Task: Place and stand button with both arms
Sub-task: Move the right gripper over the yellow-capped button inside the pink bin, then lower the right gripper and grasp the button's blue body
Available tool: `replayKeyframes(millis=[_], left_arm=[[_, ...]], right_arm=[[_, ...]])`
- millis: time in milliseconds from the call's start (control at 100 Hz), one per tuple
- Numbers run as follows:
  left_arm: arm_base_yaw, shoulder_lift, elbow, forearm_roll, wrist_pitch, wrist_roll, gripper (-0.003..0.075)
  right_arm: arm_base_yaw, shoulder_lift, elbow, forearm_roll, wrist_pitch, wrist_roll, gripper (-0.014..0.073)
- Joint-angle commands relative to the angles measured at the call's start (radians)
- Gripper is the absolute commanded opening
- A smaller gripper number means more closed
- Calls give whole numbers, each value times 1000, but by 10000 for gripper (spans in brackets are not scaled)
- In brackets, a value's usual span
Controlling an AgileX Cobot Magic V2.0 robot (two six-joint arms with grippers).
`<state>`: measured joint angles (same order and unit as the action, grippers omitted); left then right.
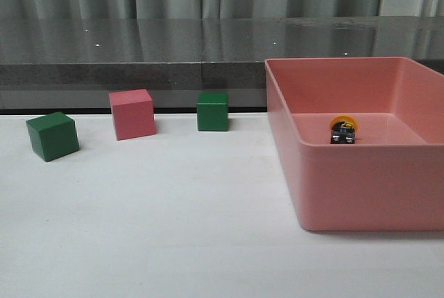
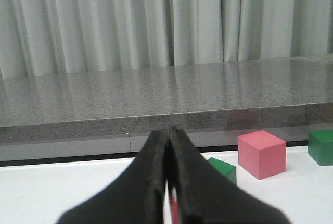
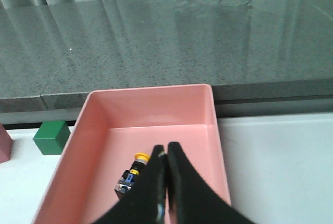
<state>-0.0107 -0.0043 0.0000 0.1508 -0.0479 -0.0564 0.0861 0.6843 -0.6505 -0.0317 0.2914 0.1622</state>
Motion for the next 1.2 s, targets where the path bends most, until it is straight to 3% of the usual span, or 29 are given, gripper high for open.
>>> replayKeyframes(millis=[0, 210, 350, 550, 610, 670, 790, 860, 1050, 1190], left_arm=[[0, -31, 45, -1, -80, -12, -20], [0, -31, 45, -1, -80, -12, -20], [0, -31, 45, -1, -80, -12, -20], [0, -31, 45, -1, -80, -12, -20], [0, -31, 45, -1, -80, -12, -20], [0, -31, 45, -1, -80, -12, -20], [0, -31, 45, -1, -80, -12, -20], [0, -31, 45, -1, -80, -12, -20], [0, -31, 45, -1, -80, -12, -20], [0, -31, 45, -1, -80, -12, -20]], right_arm=[[24, 109, -135, 42, -34, 0, -60], [111, 349, -288, 77, -96, 0, -60], [156, 501, -342, 32, -148, -46, -60], [177, 686, -397, 32, -124, -53, -29], [177, 728, -416, 20, -96, -53, 34], [177, 767, -428, 19, -79, -53, 157], [177, 825, -431, 19, -86, -53, 521], [176, 855, -432, 19, -86, -53, 669], [176, 946, -435, 19, -105, -53, 589], [165, 1013, -436, 19, -134, -53, 578]])
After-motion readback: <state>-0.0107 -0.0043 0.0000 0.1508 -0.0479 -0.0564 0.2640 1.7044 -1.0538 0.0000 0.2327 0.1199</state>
